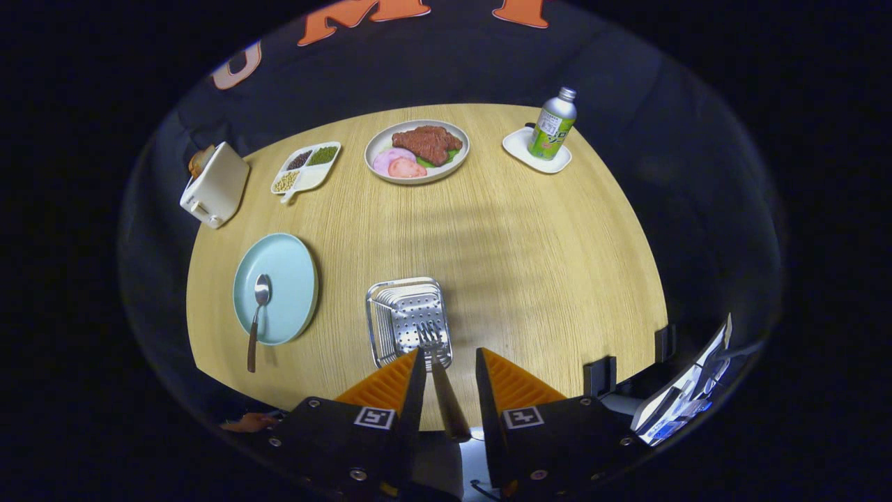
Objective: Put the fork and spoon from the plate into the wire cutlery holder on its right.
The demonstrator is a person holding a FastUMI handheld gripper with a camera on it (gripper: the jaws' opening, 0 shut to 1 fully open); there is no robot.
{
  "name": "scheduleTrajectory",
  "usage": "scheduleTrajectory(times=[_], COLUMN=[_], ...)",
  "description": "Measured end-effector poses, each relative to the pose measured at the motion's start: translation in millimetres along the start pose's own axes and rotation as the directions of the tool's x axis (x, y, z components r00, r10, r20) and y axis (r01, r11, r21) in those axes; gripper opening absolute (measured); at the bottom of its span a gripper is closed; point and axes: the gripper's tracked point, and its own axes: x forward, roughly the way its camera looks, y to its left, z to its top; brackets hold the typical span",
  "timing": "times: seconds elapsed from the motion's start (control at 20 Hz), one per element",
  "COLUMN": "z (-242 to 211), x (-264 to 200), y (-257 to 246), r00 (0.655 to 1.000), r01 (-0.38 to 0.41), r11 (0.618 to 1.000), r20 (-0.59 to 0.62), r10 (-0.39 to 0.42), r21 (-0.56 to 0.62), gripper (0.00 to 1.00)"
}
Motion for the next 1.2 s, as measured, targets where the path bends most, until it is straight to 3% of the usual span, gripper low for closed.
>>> scheduleTrajectory(times=[0.15,0.3,0.5,0.6,0.7,0.85,1.2], z=[21,39,69,75,71,57,28], x=[-14,-30,-46,-51,-51,-42,-9], y=[13,48,91,117,144,177,250], r00=[0.995,0.977,0.921,0.892,0.881,0.892,0.927], r01=[-0.027,-0.114,-0.157,-0.178,-0.219,-0.263,-0.267], r11=[1.000,0.993,0.983,0.975,0.966,0.957,0.948], r20=[0.097,0.182,0.343,0.395,0.396,0.346,0.224], r10=[0.027,0.114,0.182,0.218,0.257,0.290,0.301], r21=[-0.002,-0.013,-0.100,-0.135,-0.138,-0.123,-0.171], gripper=[0.53,0.64,0.84,0.89,0.92,0.92,0.92])
